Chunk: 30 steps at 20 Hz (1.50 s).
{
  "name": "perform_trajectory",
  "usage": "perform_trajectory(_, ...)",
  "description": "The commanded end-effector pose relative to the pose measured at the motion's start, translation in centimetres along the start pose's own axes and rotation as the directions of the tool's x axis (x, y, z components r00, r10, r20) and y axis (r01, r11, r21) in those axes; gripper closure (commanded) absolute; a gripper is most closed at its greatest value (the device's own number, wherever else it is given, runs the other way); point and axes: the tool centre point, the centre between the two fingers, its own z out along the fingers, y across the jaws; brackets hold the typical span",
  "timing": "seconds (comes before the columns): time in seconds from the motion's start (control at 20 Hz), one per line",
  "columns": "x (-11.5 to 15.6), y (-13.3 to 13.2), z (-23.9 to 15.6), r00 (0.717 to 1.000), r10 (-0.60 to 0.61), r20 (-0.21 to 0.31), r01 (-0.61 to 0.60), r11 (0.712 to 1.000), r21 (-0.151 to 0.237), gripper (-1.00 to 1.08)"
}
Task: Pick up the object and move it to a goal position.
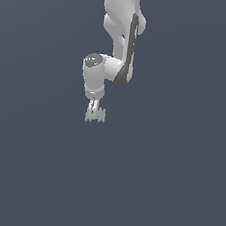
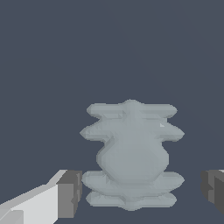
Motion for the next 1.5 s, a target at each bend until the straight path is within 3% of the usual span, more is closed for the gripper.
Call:
perform_trajectory(0.0,0.0,0.0,0.3,1.000,0.001,0.000,-0.001,1.000,-0.001,-0.92)
perform_trajectory(0.85,0.0,0.1,4.9,1.000,0.006,0.000,-0.006,1.000,0.000,-0.92)
perform_trajectory(0.9,0.0,0.1,4.9,1.000,0.006,0.000,-0.006,1.000,0.000,1.08)
perform_trajectory(1.45,0.0,0.0,4.9,1.000,0.006,0.000,-0.006,1.000,0.000,1.08)
